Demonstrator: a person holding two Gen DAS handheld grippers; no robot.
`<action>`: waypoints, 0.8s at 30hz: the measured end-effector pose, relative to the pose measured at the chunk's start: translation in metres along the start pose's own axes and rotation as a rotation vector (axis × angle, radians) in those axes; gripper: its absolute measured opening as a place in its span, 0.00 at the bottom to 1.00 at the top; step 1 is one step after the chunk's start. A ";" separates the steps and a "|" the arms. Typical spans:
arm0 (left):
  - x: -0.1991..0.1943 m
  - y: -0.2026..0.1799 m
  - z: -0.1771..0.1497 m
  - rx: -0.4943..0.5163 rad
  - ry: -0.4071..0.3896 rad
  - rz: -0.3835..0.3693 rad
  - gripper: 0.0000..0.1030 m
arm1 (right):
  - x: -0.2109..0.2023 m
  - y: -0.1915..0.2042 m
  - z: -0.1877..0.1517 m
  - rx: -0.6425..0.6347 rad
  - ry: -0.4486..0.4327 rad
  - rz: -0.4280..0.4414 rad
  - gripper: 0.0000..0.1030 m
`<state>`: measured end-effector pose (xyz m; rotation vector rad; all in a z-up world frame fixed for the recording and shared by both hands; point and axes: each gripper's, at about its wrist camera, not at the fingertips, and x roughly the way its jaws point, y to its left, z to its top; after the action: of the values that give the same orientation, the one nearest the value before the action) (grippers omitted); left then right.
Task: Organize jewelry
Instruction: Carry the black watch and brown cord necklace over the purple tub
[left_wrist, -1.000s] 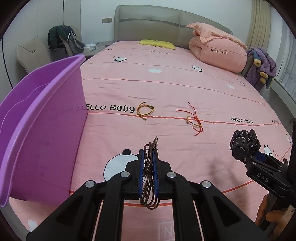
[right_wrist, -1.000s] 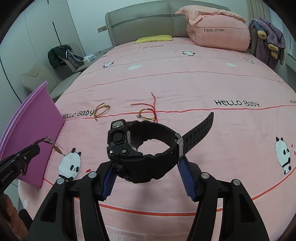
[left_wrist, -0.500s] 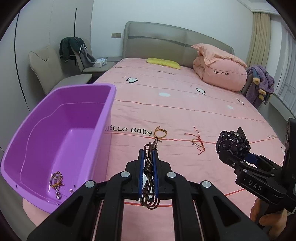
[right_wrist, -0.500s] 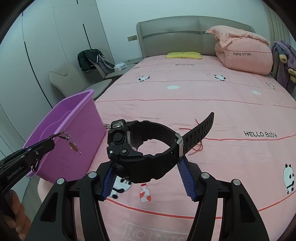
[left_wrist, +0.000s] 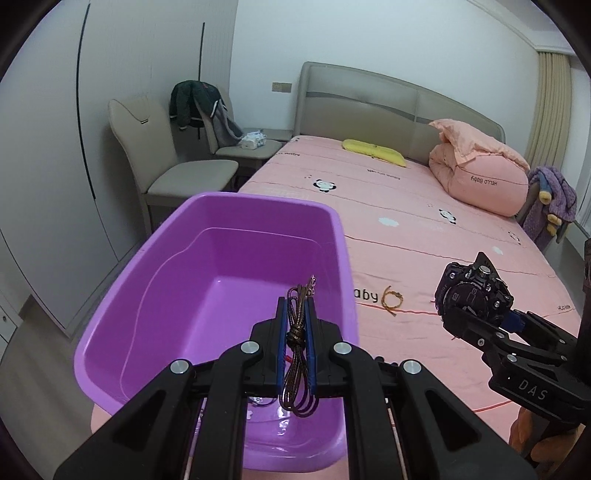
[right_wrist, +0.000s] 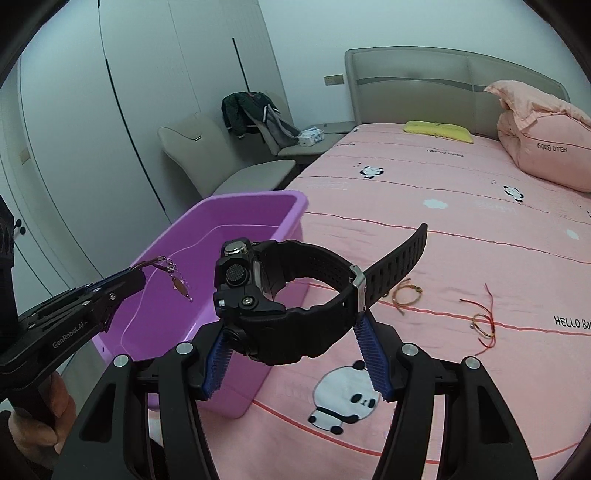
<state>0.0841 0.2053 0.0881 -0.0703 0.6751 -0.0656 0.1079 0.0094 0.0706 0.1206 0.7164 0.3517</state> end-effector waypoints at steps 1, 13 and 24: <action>0.000 0.008 0.000 -0.007 -0.001 0.011 0.09 | 0.004 0.007 0.002 -0.009 0.004 0.010 0.58; 0.015 0.082 -0.002 -0.095 0.035 0.109 0.09 | 0.061 0.090 0.025 -0.123 0.071 0.098 0.58; 0.040 0.103 -0.009 -0.159 0.106 0.159 0.09 | 0.111 0.125 0.026 -0.191 0.192 0.082 0.58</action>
<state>0.1133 0.3041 0.0471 -0.1662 0.7886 0.1381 0.1685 0.1656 0.0491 -0.0661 0.8646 0.5134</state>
